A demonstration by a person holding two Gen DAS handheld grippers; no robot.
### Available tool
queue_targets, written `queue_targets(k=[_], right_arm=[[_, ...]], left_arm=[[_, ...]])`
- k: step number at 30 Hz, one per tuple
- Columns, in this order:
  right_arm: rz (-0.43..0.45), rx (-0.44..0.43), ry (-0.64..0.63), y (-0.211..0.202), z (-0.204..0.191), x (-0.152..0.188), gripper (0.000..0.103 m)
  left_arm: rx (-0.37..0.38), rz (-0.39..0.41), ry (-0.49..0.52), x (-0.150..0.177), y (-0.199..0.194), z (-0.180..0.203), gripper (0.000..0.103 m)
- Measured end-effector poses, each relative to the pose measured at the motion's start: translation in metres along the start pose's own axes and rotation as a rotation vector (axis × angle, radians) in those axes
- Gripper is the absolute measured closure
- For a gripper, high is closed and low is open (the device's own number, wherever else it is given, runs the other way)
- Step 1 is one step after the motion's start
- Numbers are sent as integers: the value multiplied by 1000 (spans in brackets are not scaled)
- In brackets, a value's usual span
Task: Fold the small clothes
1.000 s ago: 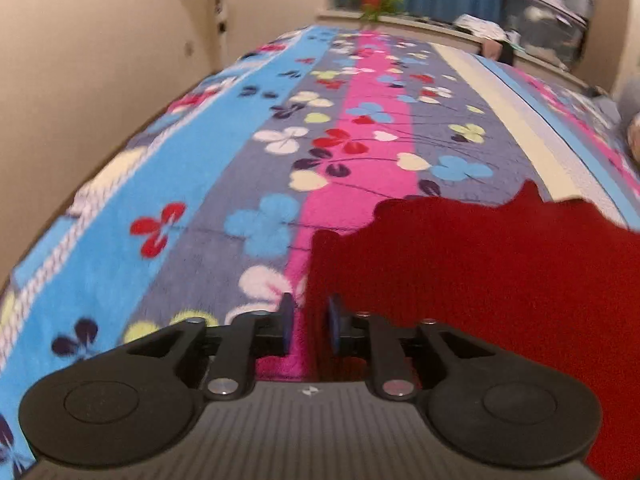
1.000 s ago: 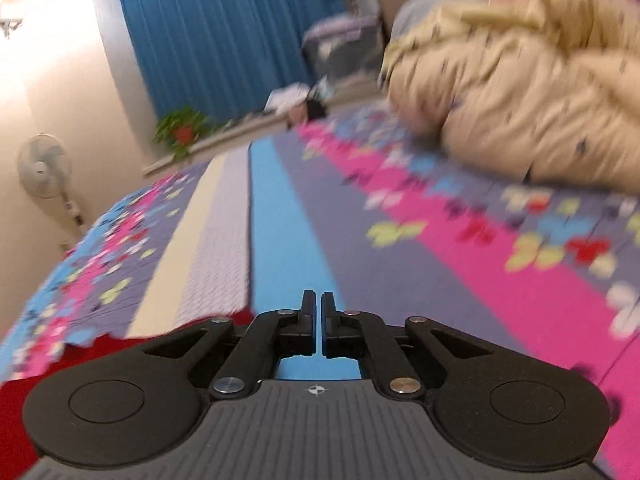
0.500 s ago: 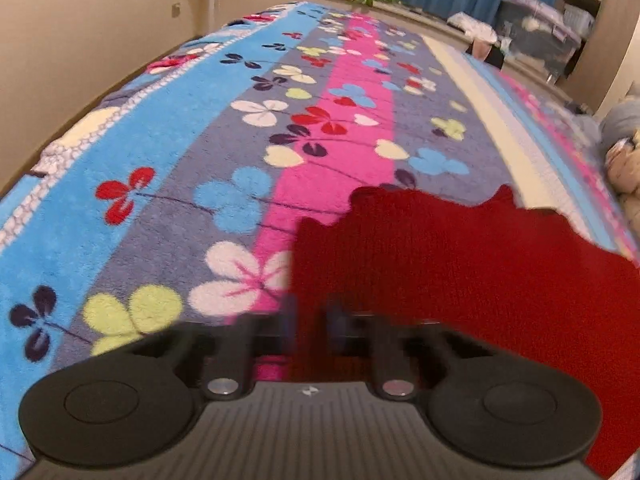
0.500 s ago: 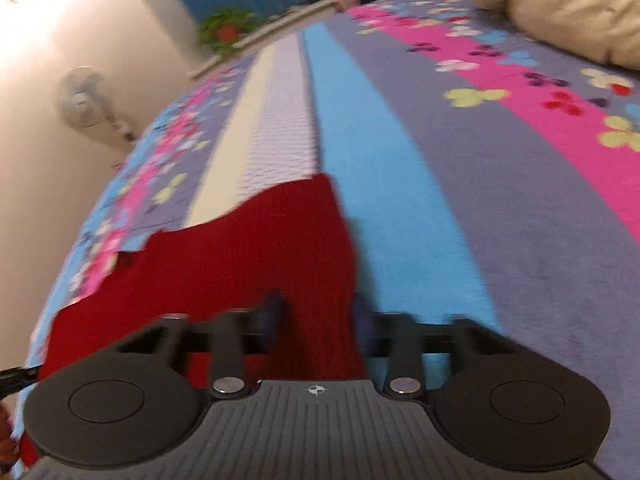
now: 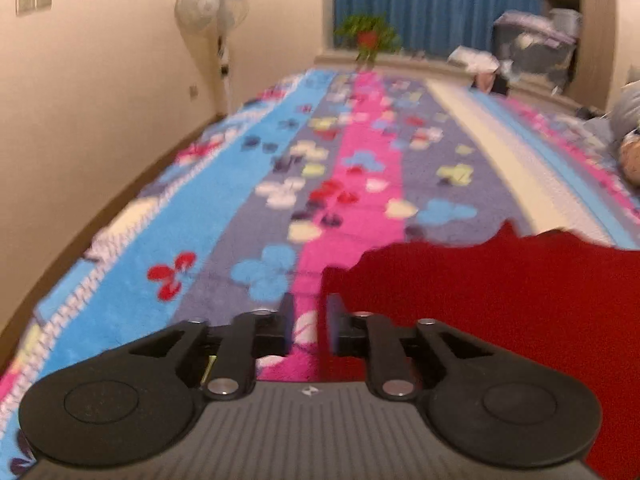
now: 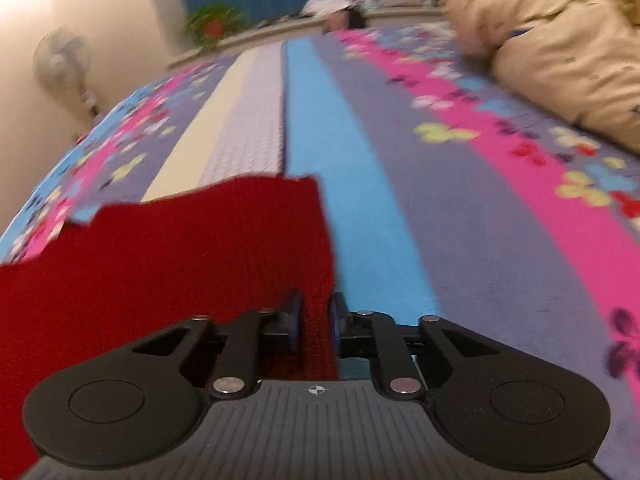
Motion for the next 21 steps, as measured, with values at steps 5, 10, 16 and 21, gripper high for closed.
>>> queue_targets(k=[5,10,16,21], right_arm=[[49,-111,34,-63,-18,-1,45],[-278,-19,-124,-49,-11,77,44],[-262,-60,-80,-57,-9,87,84],[-262,-58,-48,-65,-5,89,89]], left_arm=[[51,10,99,12,-58,12,57],[-22,-89,142,69,-74,8,57],[-63,-160,260,104,-73,4,57],[-59,-182,236,110,-77,-2,57]])
Point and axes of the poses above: each gripper's, at about its wrist camera, not at the fingertips, and y roughly the way its jaws point, z to its right, x to its underside, the point moved 10 cm from there along y, roughly the way its jaws point, and after that the axes turned 7 degrees about -x, right-handed, at the moved point
